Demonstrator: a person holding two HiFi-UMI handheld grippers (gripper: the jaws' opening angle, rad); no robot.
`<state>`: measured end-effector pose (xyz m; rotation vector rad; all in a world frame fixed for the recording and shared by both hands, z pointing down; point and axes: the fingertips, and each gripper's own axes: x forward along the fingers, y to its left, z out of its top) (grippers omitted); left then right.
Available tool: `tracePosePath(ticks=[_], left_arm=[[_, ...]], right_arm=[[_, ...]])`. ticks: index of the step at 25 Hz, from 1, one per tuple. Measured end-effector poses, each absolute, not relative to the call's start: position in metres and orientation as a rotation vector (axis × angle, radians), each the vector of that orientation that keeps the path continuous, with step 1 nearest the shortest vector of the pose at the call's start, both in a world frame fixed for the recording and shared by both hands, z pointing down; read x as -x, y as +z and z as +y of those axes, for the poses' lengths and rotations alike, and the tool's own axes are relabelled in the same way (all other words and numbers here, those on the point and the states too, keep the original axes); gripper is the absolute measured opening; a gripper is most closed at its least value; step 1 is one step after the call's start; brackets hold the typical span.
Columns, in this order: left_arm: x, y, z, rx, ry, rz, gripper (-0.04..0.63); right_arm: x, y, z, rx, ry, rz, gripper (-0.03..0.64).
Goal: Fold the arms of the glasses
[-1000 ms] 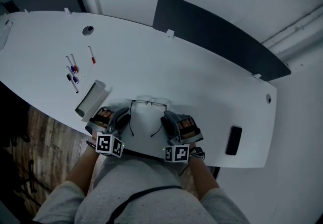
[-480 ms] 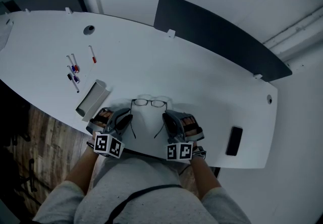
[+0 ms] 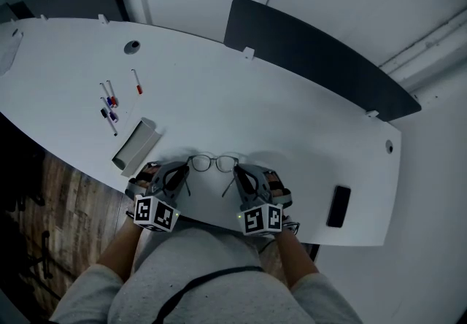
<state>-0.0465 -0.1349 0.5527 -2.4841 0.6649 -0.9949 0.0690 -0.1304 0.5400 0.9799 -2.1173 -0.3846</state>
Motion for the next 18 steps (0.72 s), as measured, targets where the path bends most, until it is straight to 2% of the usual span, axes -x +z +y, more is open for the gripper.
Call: tracePosePath(ticks=[7,18], left_arm=[[0.055,0.549,-0.135,2.569,-0.991,0.723,0.041],[0.059,0.554,-0.137,2.698,-1.024,0.737,0.041]], right_arm=[[-0.061,0.539,-0.126,-0.981,-0.101,-2.24,0.04],[-0.059,0.543,-0.129,-1.026,0.148,-2.313,0.041]])
